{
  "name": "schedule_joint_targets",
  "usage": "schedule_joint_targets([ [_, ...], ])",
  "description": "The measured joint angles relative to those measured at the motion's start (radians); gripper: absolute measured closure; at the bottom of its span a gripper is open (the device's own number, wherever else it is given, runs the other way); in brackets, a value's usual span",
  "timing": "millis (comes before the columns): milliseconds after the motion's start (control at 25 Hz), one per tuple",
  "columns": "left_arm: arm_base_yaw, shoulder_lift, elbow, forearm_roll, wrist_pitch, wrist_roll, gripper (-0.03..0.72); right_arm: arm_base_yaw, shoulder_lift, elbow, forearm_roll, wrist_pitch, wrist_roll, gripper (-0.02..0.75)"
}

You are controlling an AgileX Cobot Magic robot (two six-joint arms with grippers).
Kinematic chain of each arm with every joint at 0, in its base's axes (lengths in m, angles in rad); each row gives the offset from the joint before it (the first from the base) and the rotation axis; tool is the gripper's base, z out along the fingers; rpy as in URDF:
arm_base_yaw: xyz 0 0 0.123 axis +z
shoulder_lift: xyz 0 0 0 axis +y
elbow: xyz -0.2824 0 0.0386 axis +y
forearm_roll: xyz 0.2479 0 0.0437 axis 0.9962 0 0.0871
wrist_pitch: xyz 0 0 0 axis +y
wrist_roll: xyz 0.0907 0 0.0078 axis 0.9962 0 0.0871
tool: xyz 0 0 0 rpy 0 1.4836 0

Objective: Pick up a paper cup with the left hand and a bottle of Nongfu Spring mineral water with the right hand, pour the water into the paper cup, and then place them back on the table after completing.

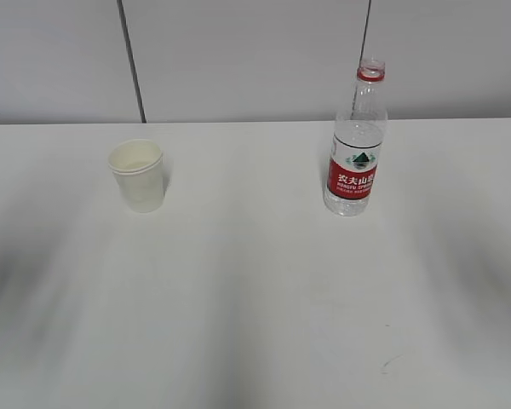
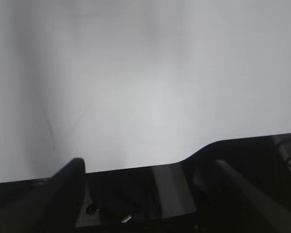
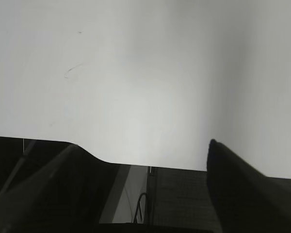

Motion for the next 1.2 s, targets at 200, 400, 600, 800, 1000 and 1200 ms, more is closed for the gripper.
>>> schedule_joint_targets([
  [200,0.000,-0.185,0.039,0.001,0.007,0.001,0.210,0.000,-0.140,0.039,0.000,0.010,-0.014,0.150],
  [400,0.000,-0.381,0.041,0.001,0.023,0.001,0.210,0.000,-0.307,0.120,0.001,0.019,-0.017,0.150],
  [600,0.000,-0.582,0.043,0.006,0.033,0.001,0.221,0.000,-0.518,0.205,0.002,0.027,-0.025,0.150],
  [800,0.000,-0.773,0.089,0.020,0.045,0.001,0.228,0.000,-0.717,0.249,0.002,0.036,-0.029,0.150],
  [1000,0.000,-0.955,0.170,0.021,0.038,0.001,0.229,0.000,-0.886,0.284,0.002,0.044,-0.061,0.150],
  [1200,0.000,-1.127,0.252,0.021,0.001,0.001,0.239,0.000,-1.043,0.320,0.003,0.049,-0.114,0.150],
])
